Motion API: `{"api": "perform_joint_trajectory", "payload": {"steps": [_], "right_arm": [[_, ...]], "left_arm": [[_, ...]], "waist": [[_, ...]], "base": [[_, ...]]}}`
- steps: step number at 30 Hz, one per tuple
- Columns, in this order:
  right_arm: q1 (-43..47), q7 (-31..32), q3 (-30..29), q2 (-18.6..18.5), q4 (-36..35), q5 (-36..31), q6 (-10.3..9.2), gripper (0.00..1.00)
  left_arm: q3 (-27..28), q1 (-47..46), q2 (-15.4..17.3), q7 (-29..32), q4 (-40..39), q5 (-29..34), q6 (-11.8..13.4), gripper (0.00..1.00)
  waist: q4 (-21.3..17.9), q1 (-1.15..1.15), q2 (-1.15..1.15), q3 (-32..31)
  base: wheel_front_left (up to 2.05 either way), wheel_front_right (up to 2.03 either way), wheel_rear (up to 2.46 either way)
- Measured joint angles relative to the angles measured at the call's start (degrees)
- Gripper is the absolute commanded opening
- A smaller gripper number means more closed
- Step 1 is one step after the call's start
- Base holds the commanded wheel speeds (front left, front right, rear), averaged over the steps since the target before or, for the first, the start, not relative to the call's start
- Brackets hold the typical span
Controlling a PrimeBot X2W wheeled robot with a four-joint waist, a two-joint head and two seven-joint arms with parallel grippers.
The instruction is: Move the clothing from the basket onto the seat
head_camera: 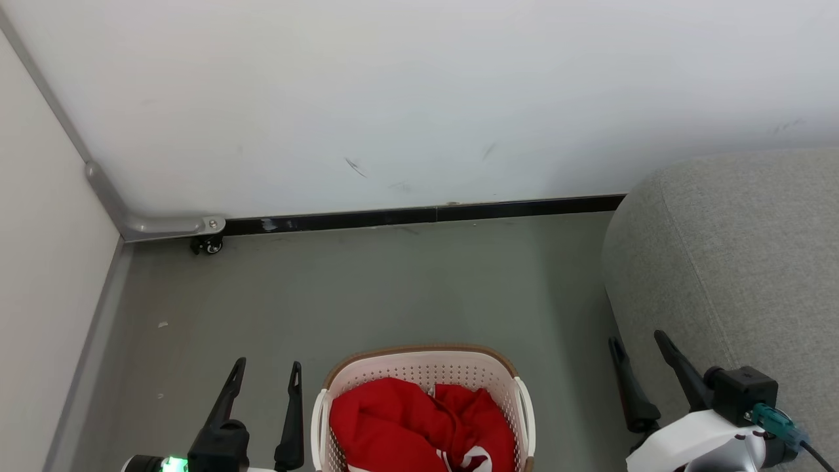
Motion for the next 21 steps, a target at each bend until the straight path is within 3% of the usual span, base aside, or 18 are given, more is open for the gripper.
{"api": "perform_joint_trajectory", "payload": {"steps": [21], "right_arm": [[0.0, -1.0, 0.3, 0.0, -1.7, 0.0, 0.00, 1.00]], "left_arm": [[-0.6, -0.7, 1.6, 0.0, 0.8, 0.7, -0.3, 1.00]], "waist": [[-0.4, -0.01, 0.00, 2.3]], "base": [[0.00, 0.00, 0.00]]}}
